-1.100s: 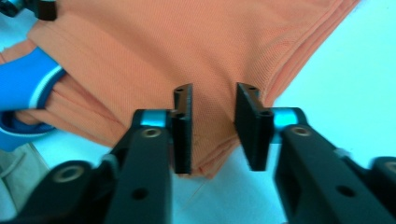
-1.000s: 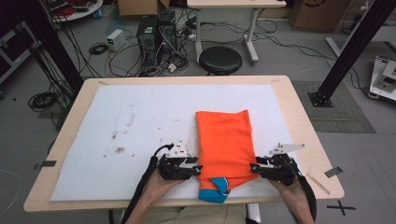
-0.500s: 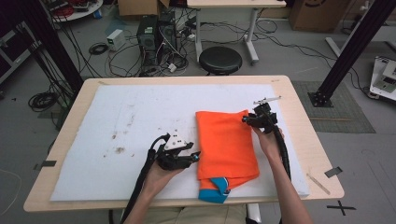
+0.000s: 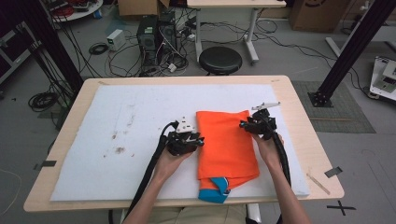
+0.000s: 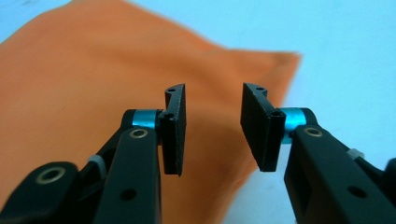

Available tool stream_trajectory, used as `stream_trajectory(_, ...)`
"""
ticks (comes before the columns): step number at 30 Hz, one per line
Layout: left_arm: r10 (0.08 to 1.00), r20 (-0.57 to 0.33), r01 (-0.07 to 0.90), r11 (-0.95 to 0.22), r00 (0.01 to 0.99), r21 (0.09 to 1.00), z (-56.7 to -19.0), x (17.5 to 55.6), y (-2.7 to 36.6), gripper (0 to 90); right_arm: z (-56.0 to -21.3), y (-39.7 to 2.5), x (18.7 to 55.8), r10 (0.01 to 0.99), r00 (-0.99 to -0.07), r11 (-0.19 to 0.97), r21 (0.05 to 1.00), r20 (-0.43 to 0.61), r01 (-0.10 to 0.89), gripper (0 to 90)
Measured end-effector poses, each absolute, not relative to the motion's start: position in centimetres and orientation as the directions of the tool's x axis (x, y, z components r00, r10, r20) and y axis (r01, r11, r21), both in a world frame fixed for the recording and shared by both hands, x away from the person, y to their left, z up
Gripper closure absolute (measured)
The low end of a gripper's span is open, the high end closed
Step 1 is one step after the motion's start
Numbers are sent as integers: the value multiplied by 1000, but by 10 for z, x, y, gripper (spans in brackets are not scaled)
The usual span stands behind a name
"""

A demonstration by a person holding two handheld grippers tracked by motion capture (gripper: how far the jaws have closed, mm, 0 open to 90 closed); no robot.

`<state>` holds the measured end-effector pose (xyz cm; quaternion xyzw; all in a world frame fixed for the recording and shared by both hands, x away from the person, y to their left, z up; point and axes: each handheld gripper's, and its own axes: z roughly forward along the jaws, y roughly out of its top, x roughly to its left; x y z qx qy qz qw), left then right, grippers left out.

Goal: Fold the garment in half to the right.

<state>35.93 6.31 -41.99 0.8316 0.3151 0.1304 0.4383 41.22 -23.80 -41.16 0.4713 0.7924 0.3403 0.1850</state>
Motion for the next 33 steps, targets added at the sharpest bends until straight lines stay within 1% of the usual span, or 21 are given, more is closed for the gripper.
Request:
stream_trajectory(1, 637, -59, 420, -432, 768, 798, -423, 361, 62, 724, -416, -237, 410, 863, -503, 340, 698, 33, 630, 625)
stream_trajectory(3, 639, -65, 443, -453, 767, 774, -430, 363, 60, 725, -426, -239, 413, 867, -497, 351, 652, 45, 672, 633)
stream_trajectory(6, 646, -64, 457, -462, 761, 760, -435, 361, 61, 734, -431, -248, 414, 874, -477, 306, 658, 92, 688, 667)
stream_trajectory(7, 646, -60, 454, -463, 761, 762, -436, 361, 61, 734, -430, -251, 413, 878, -472, 311, 661, 76, 684, 666)
stream_trajectory(9, 643, -62, 453, -465, 764, 760, -436, 362, 63, 731, -430, -254, 410, 884, -462, 302, 667, 71, 681, 621)
stream_trajectory(10, 648, -53, 446, -461, 760, 767, -434, 361, 64, 706, -429, -255, 408, 890, -451, 297, 667, 67, 684, 543)
stream_trajectory(12, 642, -48, 422, -445, 765, 790, -428, 358, 70, 624, -427, -257, 401, 893, -444, 275, 682, 81, 678, 479)
stream_trajectory(14, 639, -71, 405, -394, 766, 825, -420, 352, 81, 540, -422, -261, 389, 886, -454, 247, 730, 97, 637, 413)
stream_trajectory(15, 642, -63, 391, -383, 764, 837, -415, 349, 87, 510, -420, -263, 382, 886, -454, 229, 761, 95, 607, 381)
stream_trajectory(17, 649, -64, 379, -359, 758, 853, -407, 345, 101, 451, -417, -268, 369, 879, -465, 196, 805, 109, 560, 347)
stream_trajectory(18, 647, -69, 380, -354, 759, 855, -404, 343, 109, 426, -417, -270, 364, 874, -470, 182, 817, 121, 547, 322)
stream_trajectory(19, 649, -69, 377, -349, 758, 858, -400, 341, 117, 422, -417, -273, 360, 872, -472, 175, 821, 126, 543, 294)
stream_trajectory(21, 659, -79, 378, -325, 748, 867, -396, 336, 136, 387, -417, -278, 352, 864, -477, 148, 822, 163, 549, 264)
stream_trajectory(23, 663, -93, 371, -292, 742, 881, -393, 329, 156, 378, -419, -283, 344, 854, -479, 110, 830, 202, 546, 266)
stream_trajectory(27, 689, -91, 348, -244, 719, 905, -390, 315, 198, 377, -419, -288, 328, 831, -499, 59, 853, 246, 519, 265)
stream_trajectory(33, 727, -99, 382, -235, 679, 894, -397, 302, 251, 352, -416, -288, 316, 845, -500, 105, 859, 188, 500, 236)
